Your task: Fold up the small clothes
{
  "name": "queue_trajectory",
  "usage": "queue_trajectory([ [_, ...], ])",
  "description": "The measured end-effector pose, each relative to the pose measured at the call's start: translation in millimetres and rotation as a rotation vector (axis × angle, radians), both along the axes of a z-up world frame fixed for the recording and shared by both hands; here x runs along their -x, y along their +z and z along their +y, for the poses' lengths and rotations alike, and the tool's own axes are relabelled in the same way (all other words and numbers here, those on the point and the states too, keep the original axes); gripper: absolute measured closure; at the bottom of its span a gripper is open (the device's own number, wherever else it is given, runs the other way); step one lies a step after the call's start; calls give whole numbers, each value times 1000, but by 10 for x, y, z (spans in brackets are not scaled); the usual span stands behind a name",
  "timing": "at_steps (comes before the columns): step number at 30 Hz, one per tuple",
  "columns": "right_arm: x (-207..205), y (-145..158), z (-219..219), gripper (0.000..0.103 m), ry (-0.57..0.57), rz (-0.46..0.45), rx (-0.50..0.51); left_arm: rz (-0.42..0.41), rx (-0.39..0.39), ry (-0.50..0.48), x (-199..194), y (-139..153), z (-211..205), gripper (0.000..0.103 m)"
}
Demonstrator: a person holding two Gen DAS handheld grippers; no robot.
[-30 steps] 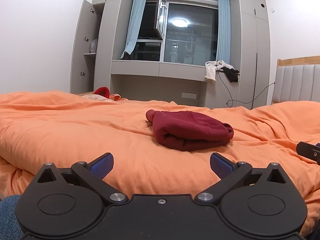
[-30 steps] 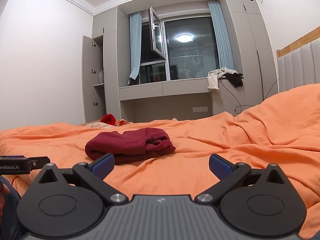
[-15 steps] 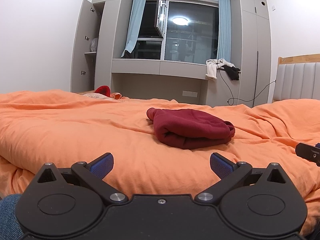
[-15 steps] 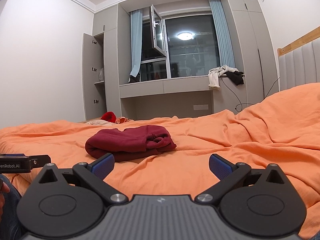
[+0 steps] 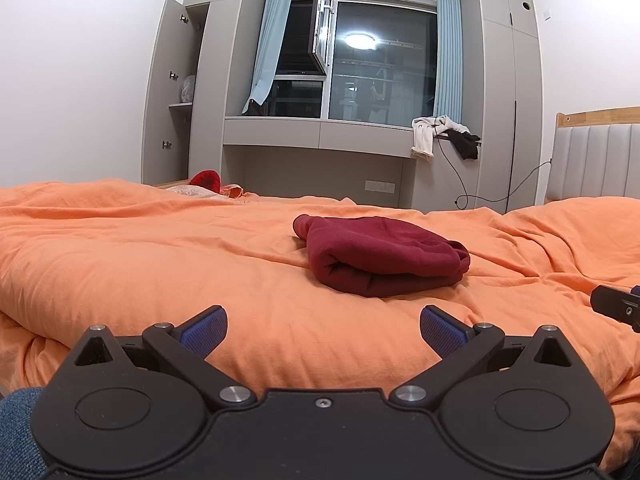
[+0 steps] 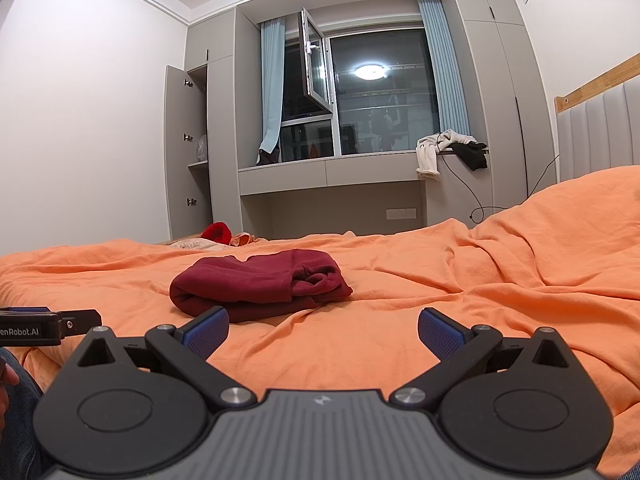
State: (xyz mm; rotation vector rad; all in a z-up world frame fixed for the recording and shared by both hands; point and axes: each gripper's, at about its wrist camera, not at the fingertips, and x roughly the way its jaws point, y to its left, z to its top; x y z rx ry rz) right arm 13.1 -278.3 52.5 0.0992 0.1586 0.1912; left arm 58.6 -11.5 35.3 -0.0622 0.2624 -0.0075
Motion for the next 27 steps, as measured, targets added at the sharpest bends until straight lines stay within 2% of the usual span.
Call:
queue_trajectory([
  [8,4,2,2,0,0,0,0,8,11,-26,-18,-18,11,1],
  [27,-6,12,0,0,0,2,1,2,-23,-33,9,-8,-52,1],
])
